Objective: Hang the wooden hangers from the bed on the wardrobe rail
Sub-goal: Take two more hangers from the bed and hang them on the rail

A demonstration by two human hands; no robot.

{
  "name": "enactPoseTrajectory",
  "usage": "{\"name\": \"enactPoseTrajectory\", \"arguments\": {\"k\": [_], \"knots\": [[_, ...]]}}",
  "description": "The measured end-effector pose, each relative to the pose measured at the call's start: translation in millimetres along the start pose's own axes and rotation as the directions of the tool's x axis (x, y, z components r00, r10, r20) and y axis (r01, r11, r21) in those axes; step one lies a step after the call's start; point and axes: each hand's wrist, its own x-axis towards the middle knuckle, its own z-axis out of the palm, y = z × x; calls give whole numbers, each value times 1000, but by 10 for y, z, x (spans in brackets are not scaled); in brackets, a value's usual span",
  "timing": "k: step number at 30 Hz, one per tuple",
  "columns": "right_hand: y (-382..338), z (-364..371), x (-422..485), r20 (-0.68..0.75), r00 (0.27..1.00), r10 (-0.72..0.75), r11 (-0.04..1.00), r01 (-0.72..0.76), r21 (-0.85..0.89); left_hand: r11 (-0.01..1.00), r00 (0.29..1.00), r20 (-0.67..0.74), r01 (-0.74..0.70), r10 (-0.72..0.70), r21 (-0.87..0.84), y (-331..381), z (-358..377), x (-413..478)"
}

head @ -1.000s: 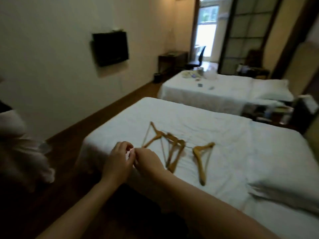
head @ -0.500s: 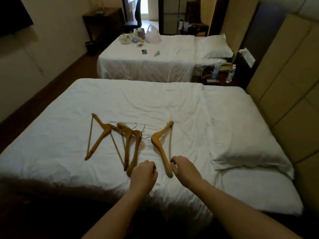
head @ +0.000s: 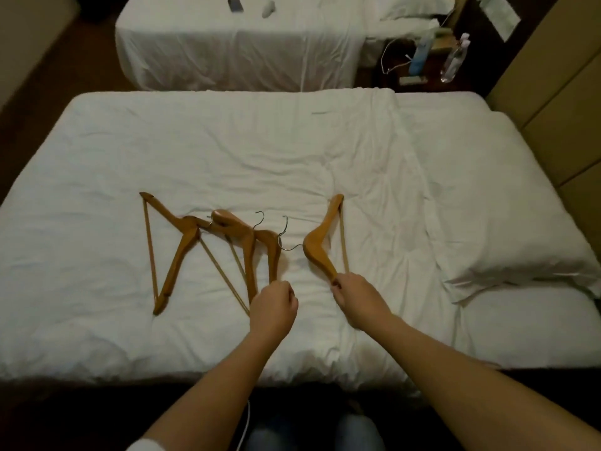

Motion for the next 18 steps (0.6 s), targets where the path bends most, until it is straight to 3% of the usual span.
{"name": "enactPoseTrajectory", "arguments": {"k": [7, 13, 15, 18], "knots": [[205, 405, 528, 91, 995, 33, 999, -34, 16, 990, 990, 78, 126, -121, -69, -294, 362, 425], [453, 843, 942, 90, 989, 118, 989, -125, 83, 927, 955, 102, 294, -277, -231, -546, 694, 974], [481, 926, 1110, 64, 990, 129, 987, -135, 88, 869, 931, 161, 364, -328, -336, -574, 798, 1195], [489, 1053, 1445, 45, 979, 201, 969, -205, 137, 692, 847, 288, 531, -447, -490, -592, 990, 1583]]}}
